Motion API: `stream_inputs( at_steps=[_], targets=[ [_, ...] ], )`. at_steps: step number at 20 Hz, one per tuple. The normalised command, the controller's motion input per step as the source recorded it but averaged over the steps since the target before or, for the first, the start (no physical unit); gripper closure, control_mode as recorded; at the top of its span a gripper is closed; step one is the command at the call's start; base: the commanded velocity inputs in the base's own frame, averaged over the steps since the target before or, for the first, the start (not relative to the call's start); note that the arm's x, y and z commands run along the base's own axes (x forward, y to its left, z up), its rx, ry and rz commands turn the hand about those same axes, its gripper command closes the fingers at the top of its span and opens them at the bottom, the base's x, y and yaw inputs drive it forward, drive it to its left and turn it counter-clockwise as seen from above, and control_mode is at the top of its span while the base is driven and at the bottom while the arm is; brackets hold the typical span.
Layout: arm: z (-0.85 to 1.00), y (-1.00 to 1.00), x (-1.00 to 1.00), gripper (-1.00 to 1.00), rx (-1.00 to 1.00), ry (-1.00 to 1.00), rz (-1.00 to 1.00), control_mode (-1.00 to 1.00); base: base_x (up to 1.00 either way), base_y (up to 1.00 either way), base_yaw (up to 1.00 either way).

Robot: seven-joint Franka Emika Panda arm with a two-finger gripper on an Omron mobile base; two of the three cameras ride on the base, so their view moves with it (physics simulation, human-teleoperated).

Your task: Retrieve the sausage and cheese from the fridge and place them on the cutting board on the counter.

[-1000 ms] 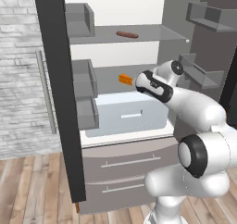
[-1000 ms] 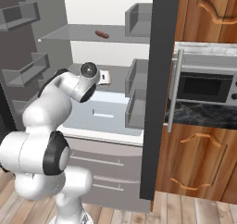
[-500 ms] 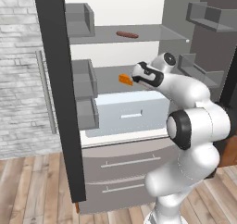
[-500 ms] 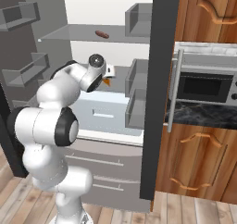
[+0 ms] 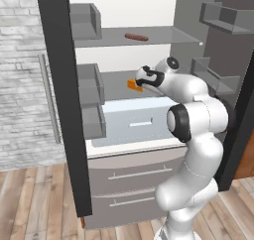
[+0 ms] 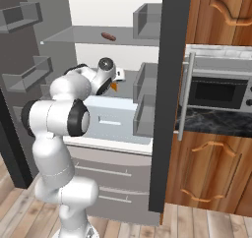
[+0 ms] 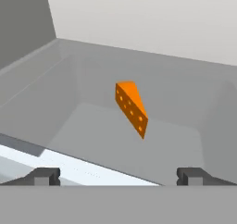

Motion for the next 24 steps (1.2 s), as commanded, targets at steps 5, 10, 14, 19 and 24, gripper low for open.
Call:
stream_inputs(
  at_steps=[5,10,14,19,24],
  targets=[
    [-0.32,0.00,0.42,-1.00,-0.04,0.06,0.07,-1.00,0.00,0.00,0.00],
    [-0.24,0.00,0.44,-1.00,-0.03,0.06,0.09,-1.00,0.00,0.00,0.00],
    [-0.12,0.00,0.53,-1.00,0.00,0.10,0.06,-1.00,0.00,0.00,0.00],
    [-0.08,0.00,0.50,-1.00,0.00,0.18,0.06,-1.00,0.00,0.00,0.00],
    [-0.03,0.01,0.51,-1.00,0.00,0.08,0.05,-1.00,0.00,0.00,0.00]
  ],
)
